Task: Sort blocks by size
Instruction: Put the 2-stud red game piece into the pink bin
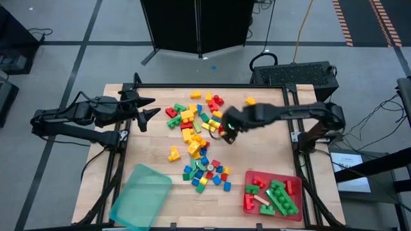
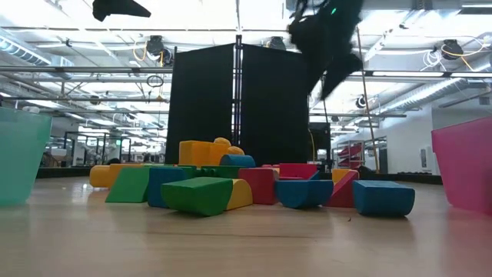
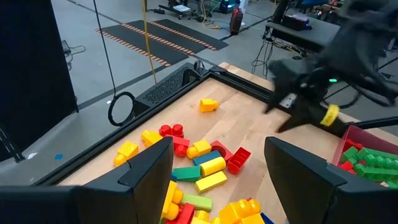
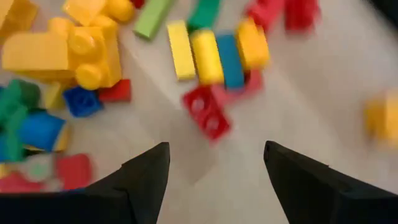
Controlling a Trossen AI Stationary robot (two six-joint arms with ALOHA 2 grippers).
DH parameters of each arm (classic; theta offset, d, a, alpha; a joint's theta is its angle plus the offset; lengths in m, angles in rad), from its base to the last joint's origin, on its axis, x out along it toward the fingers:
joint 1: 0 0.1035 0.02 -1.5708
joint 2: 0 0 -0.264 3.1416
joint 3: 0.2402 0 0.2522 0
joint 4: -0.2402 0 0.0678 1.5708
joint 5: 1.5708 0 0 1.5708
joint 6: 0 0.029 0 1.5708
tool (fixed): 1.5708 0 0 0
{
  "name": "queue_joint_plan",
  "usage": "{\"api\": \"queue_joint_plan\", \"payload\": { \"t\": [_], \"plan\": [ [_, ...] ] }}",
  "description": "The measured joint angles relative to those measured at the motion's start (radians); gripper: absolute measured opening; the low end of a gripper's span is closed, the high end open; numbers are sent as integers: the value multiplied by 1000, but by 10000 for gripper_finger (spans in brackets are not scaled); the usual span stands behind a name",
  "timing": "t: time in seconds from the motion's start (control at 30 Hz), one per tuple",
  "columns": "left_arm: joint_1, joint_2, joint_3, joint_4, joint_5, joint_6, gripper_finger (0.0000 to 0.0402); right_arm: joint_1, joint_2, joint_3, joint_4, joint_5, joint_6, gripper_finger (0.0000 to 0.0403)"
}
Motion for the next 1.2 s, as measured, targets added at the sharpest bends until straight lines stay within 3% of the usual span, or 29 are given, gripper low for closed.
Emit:
{"api": "queue_joint_plan", "payload": {
  "t": [0.17,0.43,0.83,0.93,1.07,1.2],
  "plan": [
    [0,0,0,-8,0,-6,255,-90,79,0,68,-113,-375,256],
    [0,0,0,-8,0,-7,255,-124,243,-1,58,-170,-581,256],
    [0,0,0,-9,-27,-8,255,-129,388,-1,144,-193,-543,248],
    [0,0,0,-9,-29,-7,255,-129,390,-1,138,-191,-509,214],
    [0,0,0,-9,-30,-7,255,-129,390,-1,127,-190,-456,122],
    [0,0,0,-9,-30,-7,255,-128,388,0,77,-196,-412,116]
  ]
}}
